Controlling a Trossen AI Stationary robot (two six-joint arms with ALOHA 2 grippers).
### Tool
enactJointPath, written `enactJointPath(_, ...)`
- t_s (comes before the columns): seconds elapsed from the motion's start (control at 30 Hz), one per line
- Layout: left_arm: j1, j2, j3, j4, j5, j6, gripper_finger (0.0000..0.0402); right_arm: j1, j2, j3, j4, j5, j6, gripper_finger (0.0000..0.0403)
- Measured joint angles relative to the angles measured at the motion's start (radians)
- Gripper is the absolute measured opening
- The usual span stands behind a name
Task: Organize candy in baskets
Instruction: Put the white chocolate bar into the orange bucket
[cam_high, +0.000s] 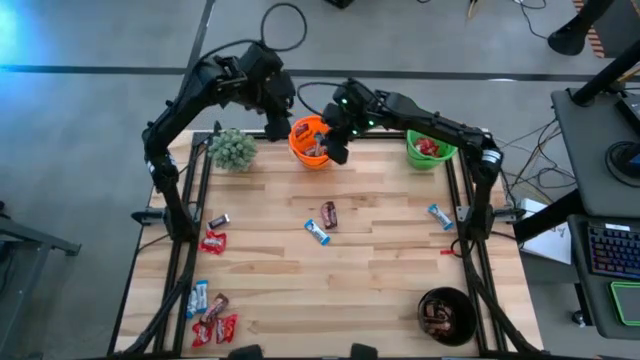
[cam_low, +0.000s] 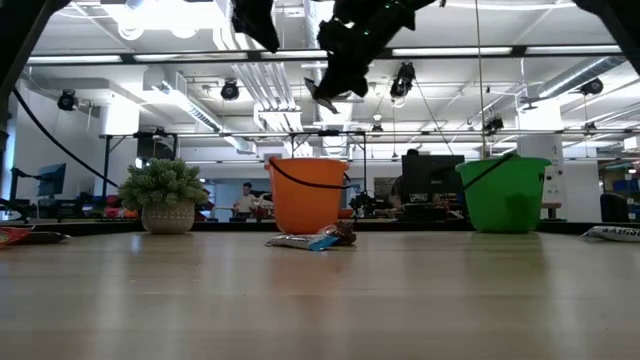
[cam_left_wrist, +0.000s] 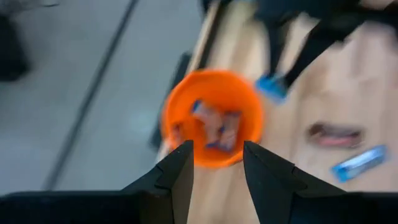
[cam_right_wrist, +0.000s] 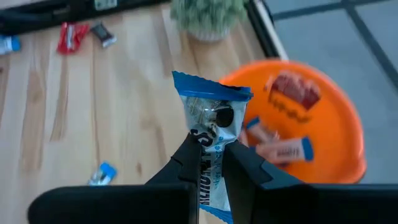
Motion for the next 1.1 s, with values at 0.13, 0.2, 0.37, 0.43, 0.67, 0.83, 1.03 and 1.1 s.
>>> enactJointPath(0.13, 0.052, 0.002, -0.001, 0.035, 0.194, -0.029, 0.0121, 0.0, 0.047, 0.112, -0.013, 0.0, 0.0, 0.0033)
enactJointPath(0.2, 0.072, 0.002, -0.001, 0.04, 0.285, -0.041, 0.0121, 0.0, 0.05, 0.141, -0.012, 0.001, -0.001, 0.0033)
enactJointPath(0.37, 0.117, 0.007, -0.007, 0.072, 0.445, -0.049, 0.0121, 0.0, 0.047, 0.186, -0.01, 0.047, -0.016, 0.0033)
enactJointPath(0.43, 0.136, 0.02, -0.008, 0.099, 0.448, -0.068, 0.0121, -0.002, 0.047, 0.2, -0.008, 0.053, -0.042, 0.0033)
enactJointPath(0.67, 0.18, 0.086, -0.01, 0.165, 0.451, -0.138, 0.0121, -0.016, 0.047, 0.211, 0.003, 0.062, -0.047, 0.0033)
enactJointPath(0.83, 0.182, 0.131, -0.01, 0.168, 0.519, -0.138, 0.0121, -0.032, 0.047, 0.211, 0.016, 0.108, -0.045, 0.0033)
enactJointPath(1.03, 0.187, 0.148, -0.01, 0.179, 0.55, -0.147, 0.0121, -0.05, 0.047, 0.21, 0.004, 0.111, -0.023, 0.0033)
enactJointPath(1.1, 0.189, 0.148, -0.01, 0.193, 0.589, -0.165, 0.0121, -0.051, 0.047, 0.21, 0.012, 0.114, -0.023, 0.0033)
